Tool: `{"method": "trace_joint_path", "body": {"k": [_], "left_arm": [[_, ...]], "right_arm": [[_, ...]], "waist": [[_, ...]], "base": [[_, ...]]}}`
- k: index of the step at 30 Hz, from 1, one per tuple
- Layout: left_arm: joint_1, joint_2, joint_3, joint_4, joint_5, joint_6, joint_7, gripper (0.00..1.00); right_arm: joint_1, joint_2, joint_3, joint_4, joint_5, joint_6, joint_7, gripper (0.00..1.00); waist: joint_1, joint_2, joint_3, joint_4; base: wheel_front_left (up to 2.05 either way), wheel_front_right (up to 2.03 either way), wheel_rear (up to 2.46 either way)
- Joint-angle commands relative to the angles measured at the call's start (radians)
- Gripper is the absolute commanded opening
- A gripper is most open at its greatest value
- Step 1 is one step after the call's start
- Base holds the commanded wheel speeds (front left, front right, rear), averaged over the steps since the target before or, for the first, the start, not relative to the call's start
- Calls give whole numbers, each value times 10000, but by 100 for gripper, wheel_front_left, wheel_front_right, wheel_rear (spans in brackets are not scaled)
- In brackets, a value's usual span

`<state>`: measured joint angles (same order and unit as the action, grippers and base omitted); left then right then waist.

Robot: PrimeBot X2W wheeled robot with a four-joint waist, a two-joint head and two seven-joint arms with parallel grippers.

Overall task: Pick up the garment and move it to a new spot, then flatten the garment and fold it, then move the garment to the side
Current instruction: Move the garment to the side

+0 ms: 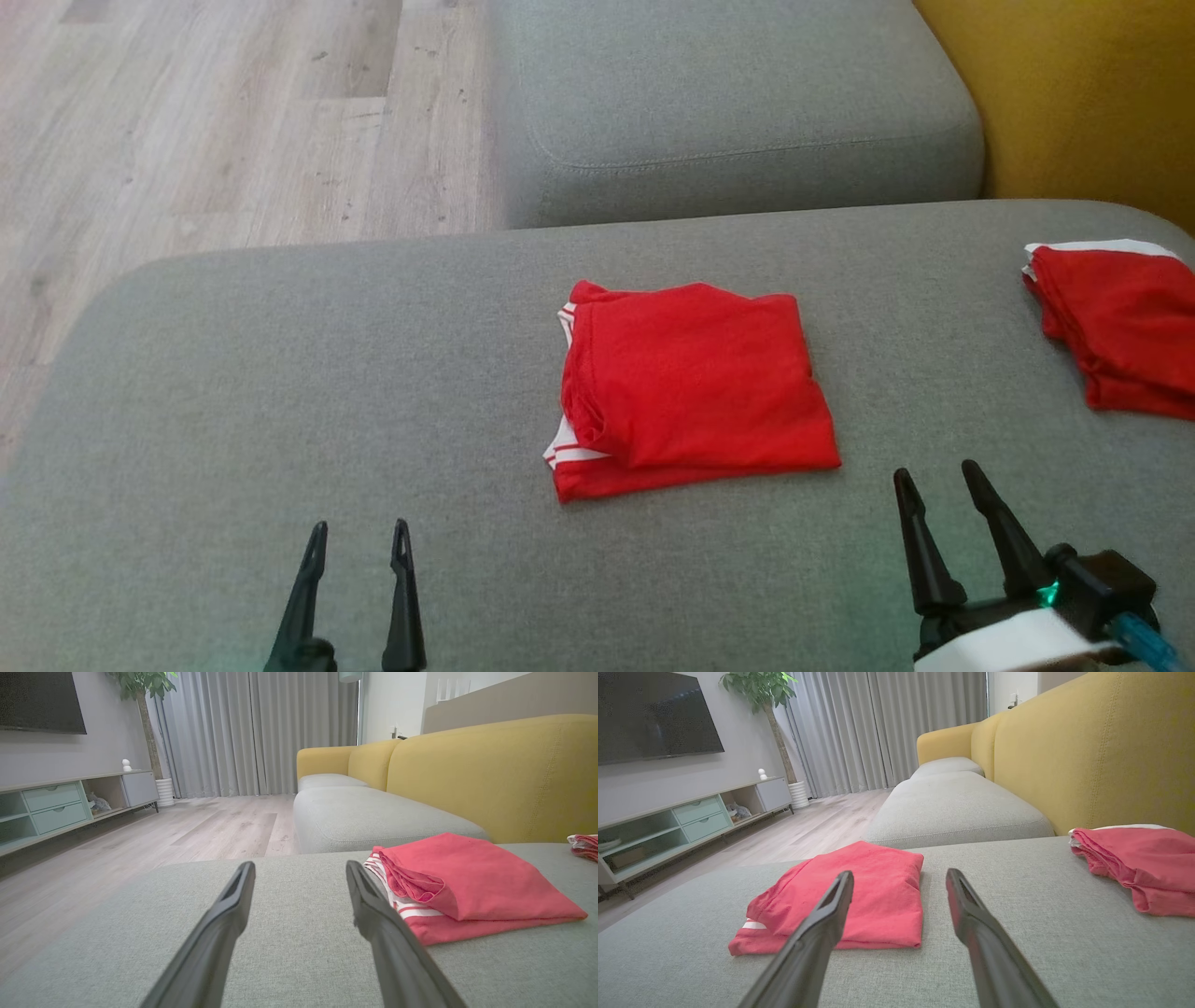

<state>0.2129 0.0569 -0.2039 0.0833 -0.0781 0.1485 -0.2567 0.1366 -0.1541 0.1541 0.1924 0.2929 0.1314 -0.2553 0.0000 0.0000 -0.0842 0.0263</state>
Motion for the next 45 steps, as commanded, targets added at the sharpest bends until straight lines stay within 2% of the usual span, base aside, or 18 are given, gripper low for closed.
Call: {"method": "trace_joint_path", "body": {"k": [1,6,13,22,29,34,39,40,41,42,43,44,45], "left_arm": [[-264,-65,338,-278,-13,12,-51,100],[-261,-65,359,-266,-94,15,-51,100],[-290,-65,304,-480,-276,-436,-51,100],[-588,-66,65,-826,-348,-521,-51,100],[-1433,-66,-363,-1024,-528,-356,-51,100],[-1847,-66,-717,-1108,-384,-195,-51,100],[-2121,-66,-948,-1162,-368,-55,-51,100],[-2149,-66,-967,-1167,-371,-24,-51,100],[-2171,-66,-987,-1171,-371,4,-51,100],[-2191,-66,-1006,-1173,-370,29,-51,100],[-2206,-66,-1025,-1173,-372,55,-51,100],[-2217,-66,-1039,-1171,-373,83,-51,100],[-2227,-66,-1044,-1166,-373,115,-51,100]], "right_arm": [[-277,-113,218,-275,-110,-7,-64,100],[-278,-104,225,-221,-133,-7,-64,100],[-339,0,-69,88,-212,-7,-64,100],[-1342,-298,54,985,-259,-7,-64,100],[-3420,-769,486,2667,981,-7,-15,100],[-4887,-1079,1162,3993,1908,-7,824,100],[-5975,-1064,1944,5173,2850,-7,1441,100],[-6091,-1043,2060,5412,2935,-7,1569,95],[-6181,-996,2112,5698,3063,-7,1747,73],[-6268,-952,2146,5954,3168,-7,1883,58],[-6353,-928,2197,6172,3231,-7,1961,26],[-6435,-915,2246,6319,3279,-7,1943,0],[-6501,-890,2270,6399,3368,-7,1850,0]], "waist": [[0,0,1,-10],[0,0,10,-25],[0,0,173,-10],[0,0,1183,118],[0,0,2315,476],[0,0,2661,762],[0,0,2940,1055],[0,0,2970,1080],[0,0,3005,1103],[0,0,3028,1119],[0,0,3053,1130],[0,0,3078,1133],[0,0,3105,1122]], "base": [[0,0,0],[0,0,0],[0,0,0],[0,0,0],[0,0,0],[0,0,0],[0,0,0],[0,0,0],[0,0,0],[0,0,0],[0,0,0],[0,0,0],[0,0,0]]}}
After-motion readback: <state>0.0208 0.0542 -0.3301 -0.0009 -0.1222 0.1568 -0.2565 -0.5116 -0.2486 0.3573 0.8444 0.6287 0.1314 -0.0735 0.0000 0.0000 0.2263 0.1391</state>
